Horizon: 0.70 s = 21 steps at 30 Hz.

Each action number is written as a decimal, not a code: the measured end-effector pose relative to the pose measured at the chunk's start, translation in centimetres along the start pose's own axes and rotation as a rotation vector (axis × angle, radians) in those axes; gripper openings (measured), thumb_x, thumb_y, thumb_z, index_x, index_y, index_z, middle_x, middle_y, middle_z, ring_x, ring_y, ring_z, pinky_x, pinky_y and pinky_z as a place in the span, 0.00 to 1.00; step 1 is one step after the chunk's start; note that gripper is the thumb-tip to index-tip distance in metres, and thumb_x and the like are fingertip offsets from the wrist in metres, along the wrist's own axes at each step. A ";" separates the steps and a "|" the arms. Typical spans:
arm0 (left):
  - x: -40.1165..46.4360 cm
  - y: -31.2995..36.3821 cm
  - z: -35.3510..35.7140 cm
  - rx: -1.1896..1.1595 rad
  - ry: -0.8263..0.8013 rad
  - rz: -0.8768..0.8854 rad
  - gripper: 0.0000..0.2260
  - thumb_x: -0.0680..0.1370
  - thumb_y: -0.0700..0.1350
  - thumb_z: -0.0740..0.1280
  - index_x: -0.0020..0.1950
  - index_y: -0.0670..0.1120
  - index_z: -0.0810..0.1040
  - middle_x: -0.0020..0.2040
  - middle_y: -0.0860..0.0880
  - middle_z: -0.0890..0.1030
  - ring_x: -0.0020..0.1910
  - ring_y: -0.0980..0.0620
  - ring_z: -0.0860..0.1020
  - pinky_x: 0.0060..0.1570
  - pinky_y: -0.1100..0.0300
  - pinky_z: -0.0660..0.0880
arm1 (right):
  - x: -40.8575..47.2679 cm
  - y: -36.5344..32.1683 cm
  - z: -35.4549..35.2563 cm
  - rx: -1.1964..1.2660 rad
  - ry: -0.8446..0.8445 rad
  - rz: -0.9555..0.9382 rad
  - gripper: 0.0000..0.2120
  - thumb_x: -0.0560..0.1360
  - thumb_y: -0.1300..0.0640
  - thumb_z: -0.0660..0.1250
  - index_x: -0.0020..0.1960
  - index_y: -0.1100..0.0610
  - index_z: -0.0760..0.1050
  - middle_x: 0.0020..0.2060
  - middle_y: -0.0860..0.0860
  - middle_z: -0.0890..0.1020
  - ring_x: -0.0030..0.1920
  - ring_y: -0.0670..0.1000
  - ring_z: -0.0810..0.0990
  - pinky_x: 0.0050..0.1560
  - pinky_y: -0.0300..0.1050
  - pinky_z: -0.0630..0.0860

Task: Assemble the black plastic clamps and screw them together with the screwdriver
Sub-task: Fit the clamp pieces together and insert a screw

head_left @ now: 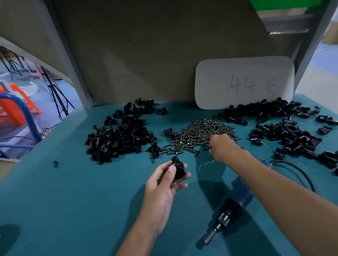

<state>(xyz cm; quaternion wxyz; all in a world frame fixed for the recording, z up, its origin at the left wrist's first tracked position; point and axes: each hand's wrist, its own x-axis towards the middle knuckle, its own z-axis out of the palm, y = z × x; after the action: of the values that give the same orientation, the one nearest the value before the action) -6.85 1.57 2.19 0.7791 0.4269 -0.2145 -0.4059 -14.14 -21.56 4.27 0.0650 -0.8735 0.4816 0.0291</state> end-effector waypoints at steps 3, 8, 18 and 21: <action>-0.1 0.0 0.0 -0.009 -0.003 -0.003 0.22 0.76 0.48 0.68 0.66 0.36 0.74 0.57 0.38 0.84 0.51 0.43 0.84 0.44 0.59 0.80 | -0.3 0.7 -0.4 0.017 0.010 -0.002 0.09 0.81 0.65 0.63 0.60 0.60 0.72 0.49 0.57 0.72 0.47 0.58 0.78 0.45 0.51 0.77; -0.1 0.0 0.0 0.050 0.002 0.051 0.17 0.76 0.47 0.68 0.61 0.38 0.77 0.55 0.39 0.85 0.51 0.41 0.84 0.43 0.59 0.80 | -4.8 0.1 -2.3 0.569 0.209 -0.213 0.03 0.83 0.55 0.64 0.51 0.49 0.76 0.45 0.47 0.82 0.39 0.43 0.77 0.34 0.32 0.71; -0.4 -0.5 0.3 0.318 -0.040 0.162 0.15 0.76 0.50 0.71 0.59 0.44 0.80 0.53 0.46 0.86 0.51 0.50 0.84 0.47 0.58 0.80 | -15.6 -1.4 -0.1 0.875 0.253 -0.484 0.12 0.79 0.49 0.69 0.61 0.38 0.78 0.44 0.37 0.80 0.51 0.40 0.78 0.50 0.30 0.70; -0.5 -0.5 0.4 0.375 -0.053 0.194 0.08 0.76 0.48 0.70 0.54 0.52 0.83 0.51 0.47 0.86 0.48 0.52 0.83 0.45 0.62 0.80 | -15.9 -1.8 0.6 0.838 0.340 -0.463 0.11 0.78 0.50 0.71 0.60 0.45 0.80 0.44 0.36 0.79 0.52 0.37 0.77 0.50 0.25 0.68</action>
<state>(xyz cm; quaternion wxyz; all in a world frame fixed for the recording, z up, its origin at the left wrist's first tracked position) -7.63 1.64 1.96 0.7155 0.5310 -0.3468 -0.2929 -21.14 -7.22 5.67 0.3354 -0.8486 0.2495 -0.3241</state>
